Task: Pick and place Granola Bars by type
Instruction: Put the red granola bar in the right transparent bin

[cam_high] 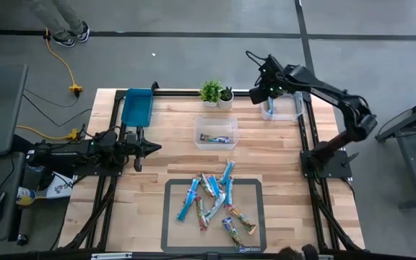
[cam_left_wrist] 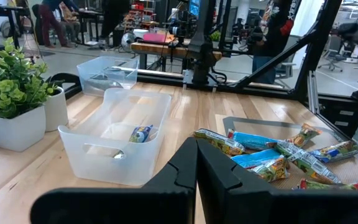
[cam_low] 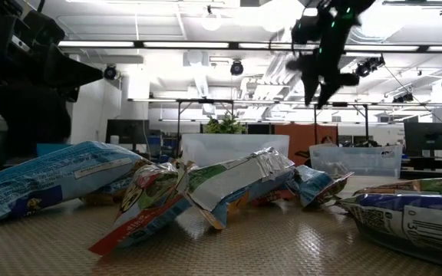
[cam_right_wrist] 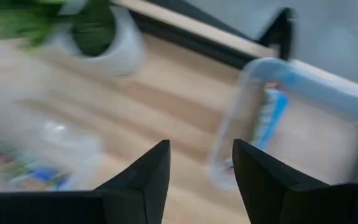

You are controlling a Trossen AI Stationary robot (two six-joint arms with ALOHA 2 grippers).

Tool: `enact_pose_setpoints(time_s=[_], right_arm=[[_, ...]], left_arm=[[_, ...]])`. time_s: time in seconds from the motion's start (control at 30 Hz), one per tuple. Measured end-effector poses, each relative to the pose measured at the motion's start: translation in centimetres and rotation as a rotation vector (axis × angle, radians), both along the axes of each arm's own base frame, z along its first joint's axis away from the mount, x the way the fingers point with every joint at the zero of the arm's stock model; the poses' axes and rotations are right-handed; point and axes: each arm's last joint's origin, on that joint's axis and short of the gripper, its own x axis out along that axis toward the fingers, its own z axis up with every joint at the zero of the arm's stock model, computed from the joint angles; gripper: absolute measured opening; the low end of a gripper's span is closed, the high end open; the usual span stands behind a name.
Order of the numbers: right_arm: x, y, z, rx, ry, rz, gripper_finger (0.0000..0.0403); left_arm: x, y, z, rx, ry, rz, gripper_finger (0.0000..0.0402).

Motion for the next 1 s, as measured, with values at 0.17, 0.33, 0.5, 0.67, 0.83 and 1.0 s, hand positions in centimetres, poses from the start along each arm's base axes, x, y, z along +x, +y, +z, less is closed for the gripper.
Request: enact_pose_setpoints(time_s=[0.17,0.33,0.5,0.67,0.83,1.0], right_arm=[[0.5,3.9,2.7,0.023,-0.156,0.092,0.0157],[1.5,8.1,4.2,0.08,-0.257,0.226,0.0157],[3.1,12.5,4.4,0.082,-0.248,0.465,0.0158],[4.6,16.6,4.0,0.051,-0.204,0.629,0.0155],[5.3,19.6,3.5,0.092,-0.211,0.522,0.0155],[6.3,22.7,2.6,0.166,-0.226,0.4,0.0156]], left_arm=[[0.0,0.0,0.0,0.0,0.0,0.0,0.0001],[0.0,0.0,0.0,0.0,0.0,0.0,0.0001],[0.0,0.0,0.0,0.0,0.0,0.0,0.0001],[0.0,0.0,0.0,0.0,0.0,-0.001,0.0001],[0.0,0.0,0.0,0.0,0.0,-0.001,0.0001],[0.0,0.0,0.0,0.0,0.0,0.0,0.0001]])
